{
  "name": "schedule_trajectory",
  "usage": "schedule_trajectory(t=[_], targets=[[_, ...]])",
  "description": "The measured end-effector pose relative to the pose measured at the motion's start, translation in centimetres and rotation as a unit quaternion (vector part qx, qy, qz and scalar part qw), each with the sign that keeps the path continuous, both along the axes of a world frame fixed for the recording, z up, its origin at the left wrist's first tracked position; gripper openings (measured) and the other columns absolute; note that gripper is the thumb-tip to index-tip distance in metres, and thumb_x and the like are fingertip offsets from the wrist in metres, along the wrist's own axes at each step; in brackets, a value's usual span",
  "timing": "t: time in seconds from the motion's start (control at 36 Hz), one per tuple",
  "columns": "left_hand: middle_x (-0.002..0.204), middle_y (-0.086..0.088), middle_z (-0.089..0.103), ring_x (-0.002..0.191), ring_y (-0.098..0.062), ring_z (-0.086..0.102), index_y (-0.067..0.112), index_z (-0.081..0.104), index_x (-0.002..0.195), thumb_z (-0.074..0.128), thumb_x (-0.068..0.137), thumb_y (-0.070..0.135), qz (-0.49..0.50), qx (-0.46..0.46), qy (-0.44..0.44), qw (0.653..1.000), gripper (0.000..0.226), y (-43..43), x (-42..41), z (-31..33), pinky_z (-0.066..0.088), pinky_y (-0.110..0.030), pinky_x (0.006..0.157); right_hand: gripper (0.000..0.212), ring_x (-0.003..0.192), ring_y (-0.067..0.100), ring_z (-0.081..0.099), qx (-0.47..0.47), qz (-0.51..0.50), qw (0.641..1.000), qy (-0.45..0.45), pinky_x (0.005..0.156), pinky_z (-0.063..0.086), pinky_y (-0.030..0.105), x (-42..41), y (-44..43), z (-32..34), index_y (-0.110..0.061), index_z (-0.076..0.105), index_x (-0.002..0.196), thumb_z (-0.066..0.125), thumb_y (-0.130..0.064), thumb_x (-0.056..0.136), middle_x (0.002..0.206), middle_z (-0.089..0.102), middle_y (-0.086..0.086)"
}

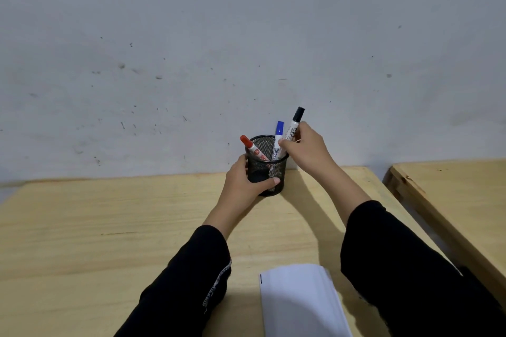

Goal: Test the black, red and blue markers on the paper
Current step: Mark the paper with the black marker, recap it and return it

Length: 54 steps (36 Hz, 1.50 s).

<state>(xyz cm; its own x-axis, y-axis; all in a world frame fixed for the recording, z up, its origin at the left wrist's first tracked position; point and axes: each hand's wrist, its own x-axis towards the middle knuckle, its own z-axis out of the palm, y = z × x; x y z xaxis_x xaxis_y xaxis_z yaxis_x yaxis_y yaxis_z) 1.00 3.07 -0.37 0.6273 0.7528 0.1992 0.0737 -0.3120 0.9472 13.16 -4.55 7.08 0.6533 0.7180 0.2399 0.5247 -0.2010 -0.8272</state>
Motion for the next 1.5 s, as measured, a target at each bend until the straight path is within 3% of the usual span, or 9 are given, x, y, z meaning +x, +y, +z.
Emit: schedule_trajectory(t=[0.17, 0.33, 0.5, 0.58, 0.92, 1.0, 1.14, 1.25, 1.5], targets=[[0.107, 0.014, 0.062, 0.105, -0.008, 0.061, 0.023, 0.051, 0.117, 0.084, 0.065, 0.025, -0.002, -0.004, 0.003, 1.000, 0.062, 0.3, 0.0, -0.3, 0.051, -0.029, 0.092, 0.015, 0.077, 0.019, 0.047, -0.013, 0.006, 1.000, 0.001, 0.054, 0.033, 0.019, 0.0, 0.2, -0.2, -0.010, 0.046, 0.094, 0.057, -0.011, 0.085, 0.081, 0.049, 0.000], [0.106, 0.014, 0.063, 0.101, -0.001, 0.061, 0.023, 0.052, 0.116, 0.083, 0.066, 0.024, -0.001, -0.009, -0.003, 1.000, 0.059, 0.2, 0.1, -0.5, 0.051, -0.026, 0.089, 0.035, 0.081, 0.019, 0.053, -0.055, 0.025, 0.998, 0.021, 0.058, 0.038, 0.020, 0.1, 0.1, 0.3, -0.005, 0.055, 0.104, 0.070, -0.005, 0.072, 0.092, 0.057, 0.006], [0.110, 0.009, 0.064, 0.104, -0.006, 0.061, 0.021, 0.051, 0.118, 0.083, 0.067, 0.024, -0.006, -0.014, -0.010, 1.000, 0.061, 0.2, 0.1, -0.5, 0.051, -0.026, 0.089, 0.011, 0.066, 0.014, 0.045, -0.050, 0.032, 0.998, 0.007, 0.054, 0.033, 0.023, 0.0, 0.1, 0.3, -0.014, 0.053, 0.075, 0.064, -0.011, 0.078, 0.068, 0.048, -0.003], [0.115, 0.005, 0.064, 0.106, -0.009, 0.061, 0.021, 0.051, 0.120, 0.083, 0.066, 0.026, -0.003, -0.015, -0.011, 1.000, 0.063, 0.2, 0.1, -0.6, 0.052, -0.031, 0.091, 0.025, 0.059, 0.010, 0.040, -0.051, 0.029, 0.998, -0.002, 0.053, 0.031, 0.023, 0.0, 0.0, 0.4, -0.016, 0.046, 0.063, 0.064, -0.017, 0.081, 0.062, 0.045, -0.004], [0.112, 0.011, 0.061, 0.105, -0.006, 0.059, 0.024, 0.049, 0.119, 0.083, 0.067, 0.026, -0.008, -0.019, -0.015, 1.000, 0.061, 0.2, 0.1, -0.6, 0.050, -0.025, 0.089, 0.021, 0.062, 0.003, 0.046, 0.018, -0.008, 1.000, 0.018, 0.048, 0.037, 0.001, 0.5, 0.4, -0.2, -0.013, 0.055, 0.092, 0.069, -0.010, 0.077, 0.068, 0.049, -0.007], [0.113, 0.010, 0.060, 0.107, -0.008, 0.059, 0.023, 0.049, 0.120, 0.083, 0.067, 0.026, -0.005, -0.020, -0.016, 1.000, 0.063, 0.1, 0.1, -0.7, 0.050, -0.027, 0.091, 0.017, 0.065, 0.006, 0.047, 0.042, -0.027, 0.999, 0.013, 0.052, 0.038, 0.006, 0.4, 0.7, -0.3, -0.013, 0.056, 0.091, 0.068, -0.016, 0.080, 0.070, 0.050, -0.007], [0.117, 0.006, 0.062, 0.108, -0.010, 0.061, 0.021, 0.050, 0.121, 0.083, 0.066, 0.028, -0.007, -0.020, -0.018, 1.000, 0.064, 0.2, 0.1, -0.9, 0.052, -0.035, 0.094, 0.024, 0.083, 0.017, 0.053, 0.029, -0.043, 0.998, -0.023, 0.066, 0.040, 0.023, -0.2, 1.7, -0.4, -0.007, 0.058, 0.099, 0.067, -0.020, 0.080, 0.090, 0.058, 0.004], [0.116, 0.006, 0.064, 0.105, -0.008, 0.062, 0.022, 0.051, 0.117, 0.083, 0.066, 0.024, -0.004, -0.022, -0.020, 1.000, 0.060, 0.3, 0.2, -0.9, 0.053, -0.035, 0.093, 0.034, 0.103, 0.019, 0.047, 0.067, -0.078, 0.992, -0.076, 0.079, 0.033, 0.021, -0.9, 2.1, -0.7, -0.007, 0.053, 0.112, 0.064, -0.017, 0.082, 0.116, 0.050, 0.010], [0.108, 0.011, 0.062, 0.103, -0.008, 0.060, 0.025, 0.050, 0.116, 0.083, 0.067, 0.024, -0.009, -0.034, -0.013, 0.999, 0.058, 0.3, 0.1, -0.6, 0.052, -0.030, 0.089, 0.033, 0.109, 0.022, 0.044, 0.078, 0.043, 0.951, -0.297, 0.079, 0.035, 0.022, -3.1, 1.9, -1.1, -0.004, 0.057, 0.111, 0.062, -0.007, 0.079, 0.116, 0.051, 0.010]])
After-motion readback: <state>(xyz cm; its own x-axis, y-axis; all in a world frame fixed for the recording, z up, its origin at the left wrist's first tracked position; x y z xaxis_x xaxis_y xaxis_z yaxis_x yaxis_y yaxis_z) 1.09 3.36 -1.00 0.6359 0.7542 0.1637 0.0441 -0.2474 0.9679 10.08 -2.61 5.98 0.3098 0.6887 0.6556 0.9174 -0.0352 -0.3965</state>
